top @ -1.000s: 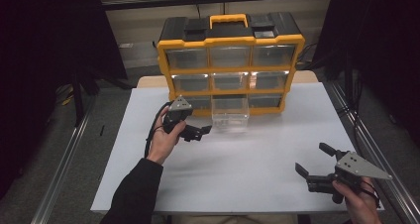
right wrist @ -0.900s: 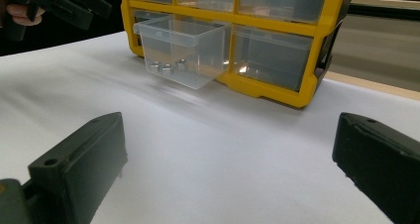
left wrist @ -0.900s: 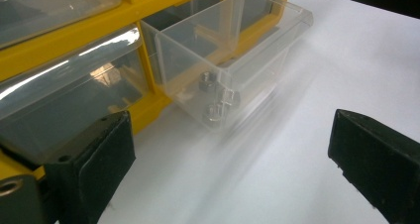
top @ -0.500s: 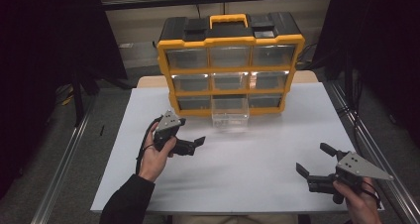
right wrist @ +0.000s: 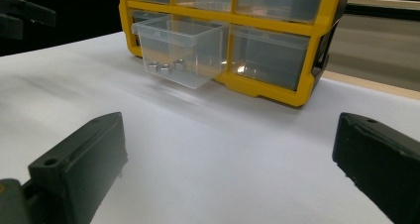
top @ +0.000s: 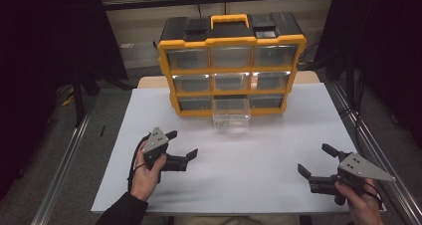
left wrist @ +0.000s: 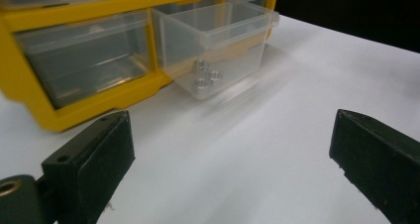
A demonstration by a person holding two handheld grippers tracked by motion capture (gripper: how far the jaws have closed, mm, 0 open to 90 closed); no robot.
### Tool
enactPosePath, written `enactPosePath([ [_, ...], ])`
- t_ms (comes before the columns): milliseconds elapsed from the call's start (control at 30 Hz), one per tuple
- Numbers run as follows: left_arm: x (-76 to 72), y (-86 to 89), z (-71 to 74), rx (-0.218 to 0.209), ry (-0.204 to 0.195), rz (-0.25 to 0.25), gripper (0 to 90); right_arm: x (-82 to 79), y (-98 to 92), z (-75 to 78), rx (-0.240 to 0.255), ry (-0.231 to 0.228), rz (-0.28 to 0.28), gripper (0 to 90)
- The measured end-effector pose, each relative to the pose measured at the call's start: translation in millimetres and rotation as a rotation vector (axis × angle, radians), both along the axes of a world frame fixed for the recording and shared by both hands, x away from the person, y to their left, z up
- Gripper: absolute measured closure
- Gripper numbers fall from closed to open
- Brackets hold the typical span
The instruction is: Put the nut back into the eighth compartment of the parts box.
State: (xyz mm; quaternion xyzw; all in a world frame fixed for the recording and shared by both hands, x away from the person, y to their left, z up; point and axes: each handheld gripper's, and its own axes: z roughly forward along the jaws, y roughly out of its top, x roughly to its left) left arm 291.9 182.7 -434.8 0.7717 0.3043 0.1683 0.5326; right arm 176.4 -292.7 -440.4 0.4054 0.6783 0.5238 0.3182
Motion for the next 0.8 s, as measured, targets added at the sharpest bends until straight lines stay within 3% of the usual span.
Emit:
enactPosePath([
  [33,-2.7,1.4,-1.3,0.008,-0.001,0.016,3.6,-0.1,-0.1,0.1,-0.002,0.002,-0.003,0.1],
  [100,-6.0,4.9,-3.3,0.000,-0.019,-0.001,3.5,0.0,-0.1,0.2,-0.001,0.003,-0.004,0.1],
  [300,-16.5,16.3,-1.4,-0.011,-0.035,0.052,2.9,1.6,0.8,0.8,0.000,0.002,0.004,0.1],
  [467,-26.3,28.6,-2.3,-0.059,-0.022,0.065,2.8,3.5,1.1,0.3,0.004,0.003,-0.001,0.1],
  [800,-46.4,46.3,-7.1,-0.039,-0.042,0.102,2.6,1.8,1.0,0.9,0.000,0.002,0.001,0.1],
])
